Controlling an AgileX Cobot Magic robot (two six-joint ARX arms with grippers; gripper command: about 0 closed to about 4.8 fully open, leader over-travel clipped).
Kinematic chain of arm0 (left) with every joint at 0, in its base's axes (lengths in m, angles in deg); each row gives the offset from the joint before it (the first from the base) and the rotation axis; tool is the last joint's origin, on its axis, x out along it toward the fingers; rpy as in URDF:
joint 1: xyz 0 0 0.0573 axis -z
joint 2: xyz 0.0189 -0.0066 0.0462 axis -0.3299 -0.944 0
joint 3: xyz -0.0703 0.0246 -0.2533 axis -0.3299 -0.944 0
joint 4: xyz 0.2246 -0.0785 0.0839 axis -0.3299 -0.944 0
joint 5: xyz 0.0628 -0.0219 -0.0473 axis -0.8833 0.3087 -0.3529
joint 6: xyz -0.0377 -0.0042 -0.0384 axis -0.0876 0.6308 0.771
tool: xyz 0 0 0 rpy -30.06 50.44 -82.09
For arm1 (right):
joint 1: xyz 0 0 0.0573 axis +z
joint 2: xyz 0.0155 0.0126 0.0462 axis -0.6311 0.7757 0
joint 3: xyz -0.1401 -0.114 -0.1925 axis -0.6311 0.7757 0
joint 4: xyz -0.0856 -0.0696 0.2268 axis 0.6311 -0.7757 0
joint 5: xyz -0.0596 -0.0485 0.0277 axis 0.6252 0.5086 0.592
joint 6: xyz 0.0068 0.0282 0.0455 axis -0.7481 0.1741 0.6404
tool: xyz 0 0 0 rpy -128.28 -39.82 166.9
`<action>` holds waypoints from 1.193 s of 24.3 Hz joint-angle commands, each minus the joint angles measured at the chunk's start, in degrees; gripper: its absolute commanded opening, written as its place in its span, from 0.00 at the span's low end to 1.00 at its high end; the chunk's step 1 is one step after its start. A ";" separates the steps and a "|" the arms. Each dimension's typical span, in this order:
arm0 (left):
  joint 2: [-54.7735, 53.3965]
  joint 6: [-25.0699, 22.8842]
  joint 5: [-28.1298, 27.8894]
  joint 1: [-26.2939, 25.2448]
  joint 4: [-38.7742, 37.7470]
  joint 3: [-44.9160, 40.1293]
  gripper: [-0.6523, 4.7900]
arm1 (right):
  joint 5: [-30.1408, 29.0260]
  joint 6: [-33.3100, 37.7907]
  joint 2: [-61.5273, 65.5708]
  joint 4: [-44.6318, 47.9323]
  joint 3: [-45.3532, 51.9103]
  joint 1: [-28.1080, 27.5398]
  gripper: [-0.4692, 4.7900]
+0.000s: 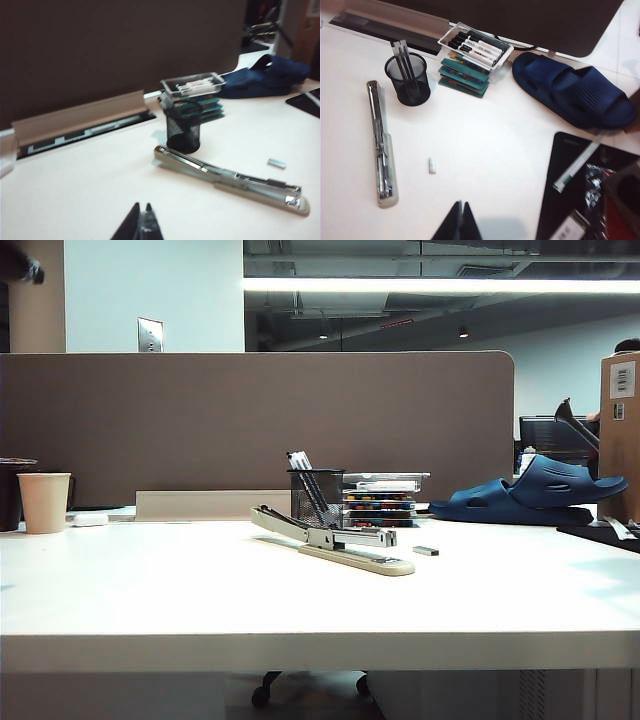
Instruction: Pick up a set of staples and put them into the open stapler.
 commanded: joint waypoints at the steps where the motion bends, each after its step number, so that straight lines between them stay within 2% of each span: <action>1: 1.88 0.31 -2.78 1.14 1.33 0.42 0.11 | 0.50 1.44 -4.24 2.54 3.56 -0.81 0.07; 7: 10.14 1.42 -9.07 1.09 0.87 0.39 0.11 | 0.72 1.81 -14.51 3.02 10.43 -0.81 0.07; 11: 15.30 3.67 -9.01 1.11 -0.83 0.35 0.11 | 1.68 2.93 -21.46 5.25 16.09 -0.81 0.07; 14: 19.12 3.72 -9.92 1.11 -3.48 0.35 0.11 | 3.32 4.61 -29.20 8.33 23.28 -0.81 0.07; 19: 22.84 3.65 -15.93 1.11 -7.28 0.24 0.11 | 8.55 7.39 -41.05 14.43 36.37 -0.85 0.07; 25: 26.49 3.74 -19.41 1.11 -8.46 -0.96 0.11 | 8.85 7.69 -55.58 22.75 53.33 -0.83 0.07; 29: 32.06 3.93 -20.39 1.11 -11.19 -3.17 0.11 | 8.87 10.21 -62.69 24.52 60.17 -0.81 0.07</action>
